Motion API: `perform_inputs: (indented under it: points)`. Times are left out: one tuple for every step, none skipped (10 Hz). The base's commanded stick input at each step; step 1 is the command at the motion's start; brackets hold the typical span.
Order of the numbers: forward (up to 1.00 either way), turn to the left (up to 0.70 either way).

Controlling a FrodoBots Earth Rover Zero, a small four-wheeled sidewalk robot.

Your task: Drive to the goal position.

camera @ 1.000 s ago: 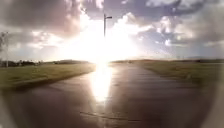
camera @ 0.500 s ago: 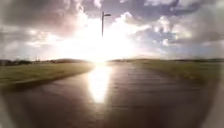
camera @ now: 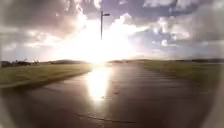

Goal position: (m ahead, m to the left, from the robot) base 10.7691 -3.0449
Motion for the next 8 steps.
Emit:
perform_inputs:
  points:
    - [0.70, 0.00]
    - [0.70, 0.00]
    - [0.70, 0.00]
    - [0.70, 0.00]
    - [0.70, 0.00]
    - [0.70, 0.00]
    - [0.70, 0.00]
    - [0.70, 0.00]
